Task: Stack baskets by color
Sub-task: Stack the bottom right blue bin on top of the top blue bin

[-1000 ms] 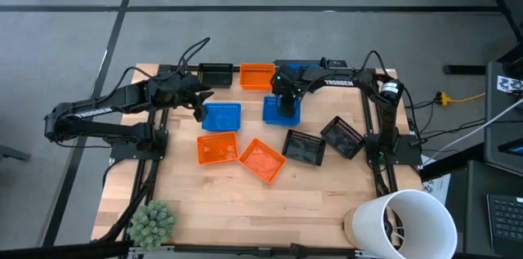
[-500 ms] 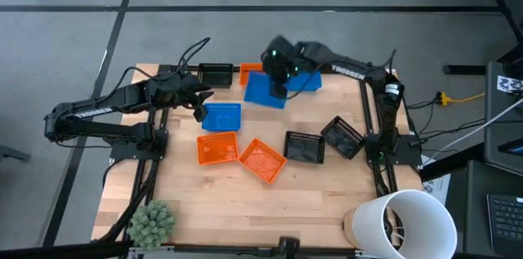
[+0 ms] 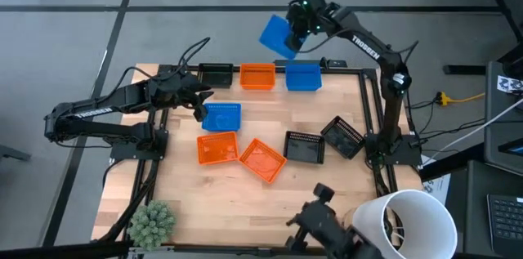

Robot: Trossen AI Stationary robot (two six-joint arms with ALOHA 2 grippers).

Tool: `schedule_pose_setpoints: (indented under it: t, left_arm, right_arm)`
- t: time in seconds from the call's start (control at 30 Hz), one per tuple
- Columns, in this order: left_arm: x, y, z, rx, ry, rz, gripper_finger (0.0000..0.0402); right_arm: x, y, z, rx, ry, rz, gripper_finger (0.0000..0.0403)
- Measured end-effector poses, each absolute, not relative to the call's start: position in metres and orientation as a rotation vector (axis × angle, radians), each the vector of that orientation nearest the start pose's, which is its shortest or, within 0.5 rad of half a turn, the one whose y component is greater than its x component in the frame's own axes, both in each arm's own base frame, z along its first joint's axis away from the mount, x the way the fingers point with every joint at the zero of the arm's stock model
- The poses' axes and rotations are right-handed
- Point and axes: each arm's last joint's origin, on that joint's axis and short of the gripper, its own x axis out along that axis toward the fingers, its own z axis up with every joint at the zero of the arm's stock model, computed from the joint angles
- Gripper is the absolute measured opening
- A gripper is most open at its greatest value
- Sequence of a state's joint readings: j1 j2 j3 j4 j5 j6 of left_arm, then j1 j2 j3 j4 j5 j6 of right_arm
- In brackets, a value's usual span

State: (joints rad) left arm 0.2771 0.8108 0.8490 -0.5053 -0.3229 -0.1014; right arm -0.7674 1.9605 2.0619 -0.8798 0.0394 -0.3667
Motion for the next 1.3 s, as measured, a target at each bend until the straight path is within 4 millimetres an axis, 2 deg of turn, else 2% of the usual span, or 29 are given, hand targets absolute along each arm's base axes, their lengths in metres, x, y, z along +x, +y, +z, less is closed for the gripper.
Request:
schedule_pose_setpoints:
  t: [0.2, 0.37, 0.63, 0.87, 1.07, 1.3]
  left_arm:
    - [0.157, 0.054, 0.321, -0.086, 0.444, 0.613, 0.0082]
    - [0.157, 0.054, 0.321, -0.08, 0.444, 0.619, 0.0082]
    - [0.157, 0.054, 0.321, -0.077, 0.445, 0.619, 0.0082]
    - [0.157, 0.054, 0.321, -0.077, 0.445, 0.619, 0.0082]
    - [0.157, 0.054, 0.321, -0.077, 0.445, 0.619, 0.0082]
    - [0.157, 0.054, 0.321, -0.077, 0.445, 0.619, 0.0082]
  right_arm:
    - [0.3, -0.302, 0.329, 0.256, 1.004, -0.659, 0.0004]
    - [0.298, -0.306, 0.315, 0.286, 1.11, -0.795, 0.0004]
    - [0.298, -0.303, 0.313, 0.308, 1.126, -0.801, 0.0004]
    - [0.294, -0.29, 0.308, 0.389, 1.242, -0.795, 0.0004]
    - [0.294, -0.289, 0.308, 0.307, 1.285, -0.722, 0.0004]
    - [0.295, -0.287, 0.308, 0.318, 1.28, -0.646, 0.0004]
